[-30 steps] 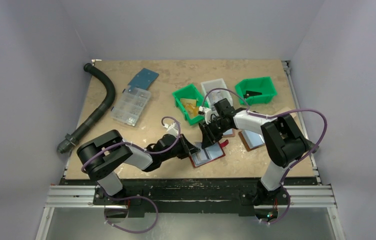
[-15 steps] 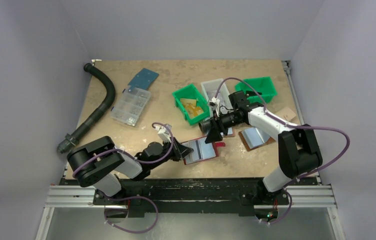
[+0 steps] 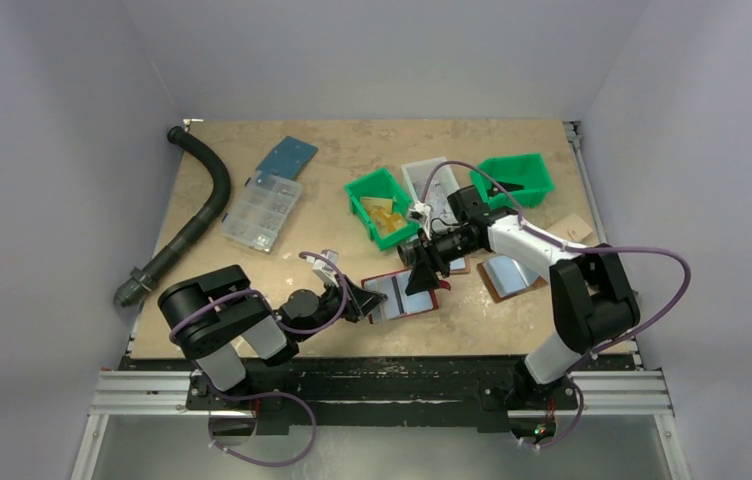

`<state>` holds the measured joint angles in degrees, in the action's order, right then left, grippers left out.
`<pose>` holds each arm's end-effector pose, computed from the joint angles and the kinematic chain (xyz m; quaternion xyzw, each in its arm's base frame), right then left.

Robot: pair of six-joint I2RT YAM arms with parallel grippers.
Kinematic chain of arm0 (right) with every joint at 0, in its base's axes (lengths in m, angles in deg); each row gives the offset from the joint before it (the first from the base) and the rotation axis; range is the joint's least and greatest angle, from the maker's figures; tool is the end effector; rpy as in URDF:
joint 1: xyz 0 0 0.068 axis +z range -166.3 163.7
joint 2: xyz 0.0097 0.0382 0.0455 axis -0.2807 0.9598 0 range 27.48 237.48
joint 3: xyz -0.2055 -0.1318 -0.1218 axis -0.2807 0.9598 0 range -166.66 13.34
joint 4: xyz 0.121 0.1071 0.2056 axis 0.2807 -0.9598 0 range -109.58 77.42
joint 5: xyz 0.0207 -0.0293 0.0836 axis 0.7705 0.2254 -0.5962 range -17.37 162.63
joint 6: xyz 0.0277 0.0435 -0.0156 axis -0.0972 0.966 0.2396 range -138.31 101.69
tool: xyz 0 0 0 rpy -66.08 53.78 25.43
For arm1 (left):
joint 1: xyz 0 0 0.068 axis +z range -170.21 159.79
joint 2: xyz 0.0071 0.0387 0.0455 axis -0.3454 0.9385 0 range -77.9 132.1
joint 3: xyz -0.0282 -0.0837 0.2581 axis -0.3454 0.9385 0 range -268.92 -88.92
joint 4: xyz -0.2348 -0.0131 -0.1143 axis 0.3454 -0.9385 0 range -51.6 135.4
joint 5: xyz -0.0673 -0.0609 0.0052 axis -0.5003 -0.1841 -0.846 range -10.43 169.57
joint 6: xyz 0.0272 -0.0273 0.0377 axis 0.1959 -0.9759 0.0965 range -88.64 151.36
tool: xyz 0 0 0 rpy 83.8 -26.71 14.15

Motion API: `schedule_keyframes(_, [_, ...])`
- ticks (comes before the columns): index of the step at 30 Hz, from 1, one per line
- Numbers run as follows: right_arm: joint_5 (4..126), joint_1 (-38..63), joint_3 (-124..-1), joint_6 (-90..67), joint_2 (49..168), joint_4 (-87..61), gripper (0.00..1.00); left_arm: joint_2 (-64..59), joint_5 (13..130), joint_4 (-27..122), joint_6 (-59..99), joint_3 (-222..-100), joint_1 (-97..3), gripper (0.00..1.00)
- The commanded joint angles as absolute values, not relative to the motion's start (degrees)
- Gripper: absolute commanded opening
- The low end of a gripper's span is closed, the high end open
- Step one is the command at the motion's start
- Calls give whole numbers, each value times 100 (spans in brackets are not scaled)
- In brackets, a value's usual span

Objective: Take the credit cards out of the card holder
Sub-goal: Remove the credit card from the card holder.

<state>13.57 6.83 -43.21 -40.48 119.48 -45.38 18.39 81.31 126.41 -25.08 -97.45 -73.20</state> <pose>0.2620 0.1452 0.1984 -0.4149 0.7527 0.4854 0.1601 0.1377 -0.1809 0.1205 -0.0326 0.7468 -0.5357 0.3929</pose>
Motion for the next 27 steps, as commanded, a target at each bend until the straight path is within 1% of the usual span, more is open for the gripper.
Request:
schedule_keyframes(1, [1704,681,-4309,-3683,12013,-4103,61,1738,8038,14280,-2532,-9771,-7312,0])
schedule_keyframes(8, [1284,679,-4330,-3640,12090,-4115,62,1564,7750,14415,-2498,-9893,-7312,0])
schedule_keyframes(11, [702,676,-4376,-3683,12093,-4197,62,1532,7752,14485,-2523,-9892,-7316,0])
schedule_keyframes(14, [259,678,-4458,-3985,12057,-4525,61,1462,7798,14348,-2521,-9877,-7312,0])
schedule_keyframes(16, [182,675,-4519,-4302,12044,-4799,60,1405,7847,14255,-2517,-9861,-7312,0])
schedule_keyframes(19, [343,681,-4509,-4223,12046,-4752,58,1305,7894,14108,-2496,-9858,-7312,0])
schedule_keyframes(22, [891,678,-4372,-3645,12047,-4228,45,1210,7908,14081,-2497,-9851,-7312,0])
schedule_keyframes(23, [1096,675,-4363,-3559,12050,-4165,43,1177,7907,14076,-2504,-9845,-7312,0])
schedule_keyframes(27, [1329,673,-4323,-3318,12012,-3905,41,1028,7939,14015,-2487,-9785,-7312,0])
